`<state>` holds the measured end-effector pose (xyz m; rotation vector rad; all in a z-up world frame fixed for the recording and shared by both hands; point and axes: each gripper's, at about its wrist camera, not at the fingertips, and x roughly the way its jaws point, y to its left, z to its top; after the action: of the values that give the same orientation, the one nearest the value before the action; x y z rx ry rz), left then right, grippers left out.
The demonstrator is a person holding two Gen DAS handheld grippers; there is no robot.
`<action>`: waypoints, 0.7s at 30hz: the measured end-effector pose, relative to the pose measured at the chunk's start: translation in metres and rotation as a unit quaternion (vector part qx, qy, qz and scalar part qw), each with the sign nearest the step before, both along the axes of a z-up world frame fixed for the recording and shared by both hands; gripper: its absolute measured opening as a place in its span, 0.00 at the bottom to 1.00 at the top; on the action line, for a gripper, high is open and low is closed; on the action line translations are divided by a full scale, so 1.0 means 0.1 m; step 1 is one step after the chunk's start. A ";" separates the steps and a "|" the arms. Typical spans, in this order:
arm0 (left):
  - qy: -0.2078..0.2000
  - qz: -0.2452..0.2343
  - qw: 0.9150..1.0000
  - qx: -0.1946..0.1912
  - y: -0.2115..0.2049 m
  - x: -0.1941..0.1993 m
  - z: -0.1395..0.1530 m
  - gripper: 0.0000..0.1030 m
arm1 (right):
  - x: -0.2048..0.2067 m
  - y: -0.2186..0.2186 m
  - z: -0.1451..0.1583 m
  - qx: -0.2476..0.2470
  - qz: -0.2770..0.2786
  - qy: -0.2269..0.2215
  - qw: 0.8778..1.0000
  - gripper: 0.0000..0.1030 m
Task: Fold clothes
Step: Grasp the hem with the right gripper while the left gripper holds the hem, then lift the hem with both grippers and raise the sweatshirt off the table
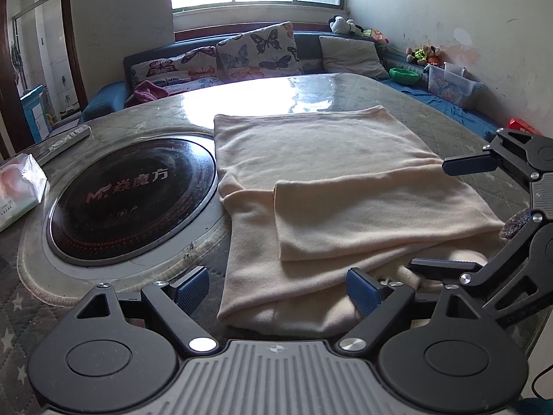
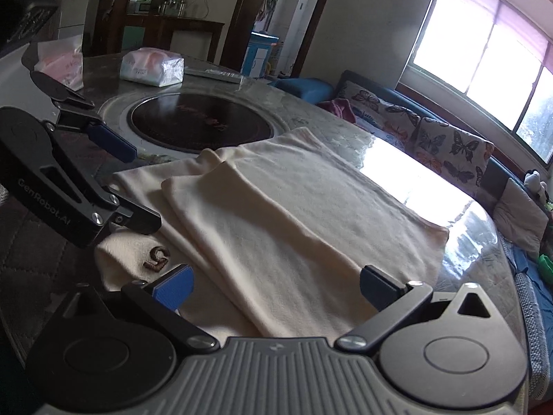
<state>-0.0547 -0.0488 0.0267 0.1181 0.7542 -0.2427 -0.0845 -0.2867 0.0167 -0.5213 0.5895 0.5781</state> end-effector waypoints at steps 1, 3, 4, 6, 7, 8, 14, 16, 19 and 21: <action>0.001 -0.001 1.000 0.002 0.00 -0.01 -0.01 0.86 | -0.02 0.01 -0.02 -0.005 0.004 0.000 1.000 1.00; 0.003 -0.004 1.000 0.006 0.01 -0.03 -0.02 0.86 | -0.05 0.01 -0.02 -0.010 0.010 -0.004 1.000 1.00; 0.003 -0.006 1.000 0.008 0.01 -0.05 -0.03 0.86 | -0.06 0.00 -0.01 -0.014 0.014 -0.003 1.000 1.00; 0.002 -0.006 1.000 0.011 0.01 -0.06 -0.04 0.86 | -0.07 -0.01 0.02 -0.017 0.016 -0.005 1.000 1.00; 0.001 -0.006 1.000 0.011 0.01 -0.06 -0.03 0.86 | -0.07 -0.02 0.05 -0.014 0.015 -0.009 1.000 1.00; 0.001 -0.006 1.000 0.011 0.01 -0.07 -0.03 0.86 | -0.06 -0.02 0.08 -0.009 0.013 -0.014 1.000 1.00; -0.001 -0.002 1.000 0.017 0.03 -0.08 -0.01 0.86 | 0.03 0.07 0.03 -0.007 0.016 0.002 1.000 1.00; -0.004 -0.001 1.000 0.018 0.05 -0.10 0.01 0.86 | 0.00 0.08 -0.02 -0.016 0.020 0.003 1.000 1.00; -0.009 -0.007 1.000 0.023 0.06 -0.14 0.04 0.86 | -0.05 0.03 0.01 -0.015 0.020 0.000 1.000 1.00; -0.021 -0.026 0.999 0.029 0.05 -0.21 0.06 0.86 | -0.07 -0.04 0.07 -0.004 0.019 0.004 1.000 1.00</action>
<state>-0.0755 -0.0435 0.0328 0.1983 0.7170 -0.2674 -0.0920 -0.2908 0.0236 -0.5395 0.5900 0.6140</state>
